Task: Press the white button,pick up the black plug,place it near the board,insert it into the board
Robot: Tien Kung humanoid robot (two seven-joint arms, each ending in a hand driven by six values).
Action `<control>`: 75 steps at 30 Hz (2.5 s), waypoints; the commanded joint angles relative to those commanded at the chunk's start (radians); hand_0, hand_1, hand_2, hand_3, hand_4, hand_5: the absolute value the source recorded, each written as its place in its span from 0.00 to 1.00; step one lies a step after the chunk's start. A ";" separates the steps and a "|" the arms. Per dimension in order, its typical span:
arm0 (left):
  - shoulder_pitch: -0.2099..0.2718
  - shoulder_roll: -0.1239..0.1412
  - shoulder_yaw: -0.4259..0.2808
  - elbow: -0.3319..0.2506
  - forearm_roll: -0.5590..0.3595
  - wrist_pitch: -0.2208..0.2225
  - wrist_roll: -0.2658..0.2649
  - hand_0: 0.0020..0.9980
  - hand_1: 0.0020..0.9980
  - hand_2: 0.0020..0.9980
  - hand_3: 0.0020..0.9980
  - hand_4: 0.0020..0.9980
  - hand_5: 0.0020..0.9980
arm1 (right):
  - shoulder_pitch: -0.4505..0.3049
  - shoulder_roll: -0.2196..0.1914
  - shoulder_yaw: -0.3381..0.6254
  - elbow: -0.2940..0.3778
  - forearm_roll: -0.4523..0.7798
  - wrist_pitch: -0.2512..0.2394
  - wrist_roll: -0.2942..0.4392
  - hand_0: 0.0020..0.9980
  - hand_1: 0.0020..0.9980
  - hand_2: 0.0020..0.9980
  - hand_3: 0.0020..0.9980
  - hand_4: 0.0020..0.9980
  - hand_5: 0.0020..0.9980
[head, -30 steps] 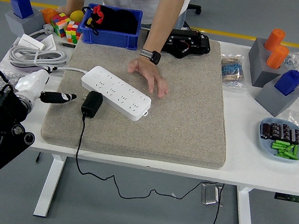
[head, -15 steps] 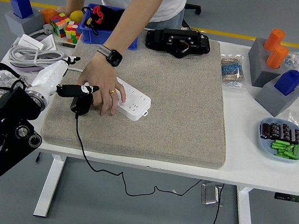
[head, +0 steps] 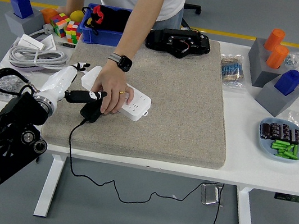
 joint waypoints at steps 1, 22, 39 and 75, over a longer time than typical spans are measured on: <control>0.001 0.000 -0.001 0.000 0.002 0.000 0.000 0.89 0.93 0.92 0.93 0.94 0.45 | 0.000 0.000 0.000 0.000 0.000 0.000 0.000 0.78 0.68 0.65 0.61 0.67 0.43; -0.001 0.009 0.042 0.031 0.066 0.019 -0.002 0.88 0.89 0.85 0.87 0.93 0.40 | 0.014 -0.021 -0.044 -0.001 0.010 -0.003 0.002 0.78 0.68 0.65 0.61 0.67 0.43; -0.007 -0.018 0.121 0.082 0.092 0.036 0.018 0.83 0.84 0.79 0.84 0.94 0.37 | -0.002 -0.015 -0.026 -0.001 0.007 -0.005 0.006 0.78 0.68 0.65 0.61 0.66 0.43; -0.019 -0.039 0.143 0.132 0.108 0.056 0.017 0.39 0.48 0.41 0.60 0.79 0.07 | -0.014 -0.009 -0.015 0.000 0.006 -0.015 0.022 0.78 0.67 0.65 0.61 0.66 0.43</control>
